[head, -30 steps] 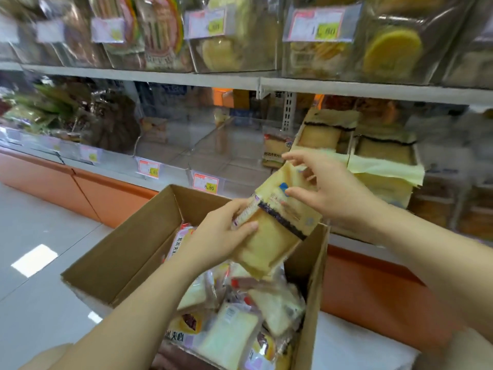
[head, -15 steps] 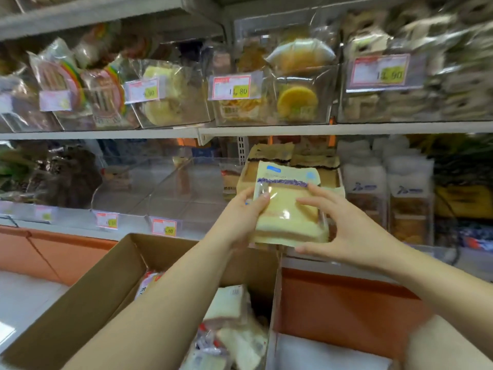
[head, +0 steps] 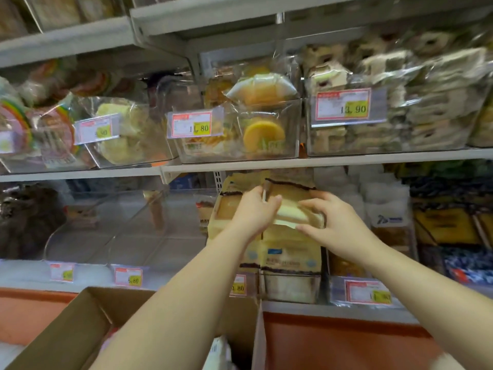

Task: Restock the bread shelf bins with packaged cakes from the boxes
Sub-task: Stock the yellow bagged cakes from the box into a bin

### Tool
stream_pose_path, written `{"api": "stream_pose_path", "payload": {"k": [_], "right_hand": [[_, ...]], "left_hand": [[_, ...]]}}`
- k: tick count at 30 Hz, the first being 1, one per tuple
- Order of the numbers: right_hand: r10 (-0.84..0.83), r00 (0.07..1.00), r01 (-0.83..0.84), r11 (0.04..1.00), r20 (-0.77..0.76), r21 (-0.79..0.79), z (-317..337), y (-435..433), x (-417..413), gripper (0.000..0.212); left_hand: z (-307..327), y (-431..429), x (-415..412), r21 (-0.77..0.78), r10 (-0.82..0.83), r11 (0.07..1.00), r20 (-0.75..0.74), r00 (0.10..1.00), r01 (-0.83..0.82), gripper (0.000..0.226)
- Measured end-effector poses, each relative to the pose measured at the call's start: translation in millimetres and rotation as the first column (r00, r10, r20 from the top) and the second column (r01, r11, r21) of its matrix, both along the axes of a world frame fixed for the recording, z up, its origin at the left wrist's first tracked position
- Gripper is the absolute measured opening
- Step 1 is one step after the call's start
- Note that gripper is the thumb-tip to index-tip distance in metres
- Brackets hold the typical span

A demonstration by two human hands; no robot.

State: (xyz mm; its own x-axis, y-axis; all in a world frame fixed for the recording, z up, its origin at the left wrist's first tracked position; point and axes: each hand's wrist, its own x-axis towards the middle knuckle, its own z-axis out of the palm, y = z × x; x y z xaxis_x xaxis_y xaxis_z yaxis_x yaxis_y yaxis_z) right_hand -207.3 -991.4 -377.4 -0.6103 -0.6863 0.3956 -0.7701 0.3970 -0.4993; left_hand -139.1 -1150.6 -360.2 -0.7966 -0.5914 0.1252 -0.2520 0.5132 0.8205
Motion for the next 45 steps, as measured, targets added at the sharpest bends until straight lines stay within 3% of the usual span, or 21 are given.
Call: {"api": "stream_pose_path", "payload": {"k": [4,9,11,14,21,31,37,41,45], "right_hand": [[-0.027,0.999,0.029,0.996,-0.028,0.087,-10.8,-2.3,-6.6,0.061],[-0.024,0.999,0.027,0.995,-0.04,0.093,-15.8,-3.5,-12.2,0.06],[-0.032,0.998,0.035,0.998,-0.049,0.061,-15.1,-4.1,-15.4,0.055],[-0.044,0.998,0.046,0.998,-0.053,0.034,-14.1,-6.8,-18.4,0.053],[-0.03,0.999,0.034,0.996,-0.044,0.085,-11.3,-14.8,-26.0,0.058],[0.014,0.994,0.011,0.977,-0.113,0.213,-12.7,-9.1,-22.3,0.073],[-0.038,0.965,0.078,0.986,-0.259,0.147,-5.9,-4.6,-2.0,0.061],[0.051,0.946,-0.021,0.995,-0.321,0.095,-8.6,-6.4,28.6,0.048],[0.152,0.936,-0.118,0.985,-0.318,0.123,-9.3,-21.3,67.1,0.036]], "left_hand": [[-2.6,-4.4,-5.4,-0.323,0.018,0.946,0.116,0.993,0.021,0.052],[-8.4,-10.3,0.9,-0.462,-0.058,0.869,0.26,0.964,0.177,0.08],[-12.6,-9.2,8.9,-0.574,-0.072,0.778,0.323,0.944,0.256,0.094],[-19.6,-11.2,13.2,-0.671,-0.057,0.684,0.341,0.938,0.285,0.093],[-20.8,-18.1,3.7,-0.697,-0.021,0.688,0.26,0.965,0.203,0.071],[-29.2,-22.9,9.5,-0.645,-0.053,0.726,0.293,0.955,0.238,0.077],[-26.0,-24.6,33.6,-0.586,-0.097,0.791,0.168,0.981,0.178,0.067],[-32.5,-29.8,80.3,-0.565,-0.08,0.82,0.05,0.996,0.094,0.048],[-42.3,-42.3,135.2,-0.544,0.015,0.838,0.074,0.997,0.028,0.037]]}}
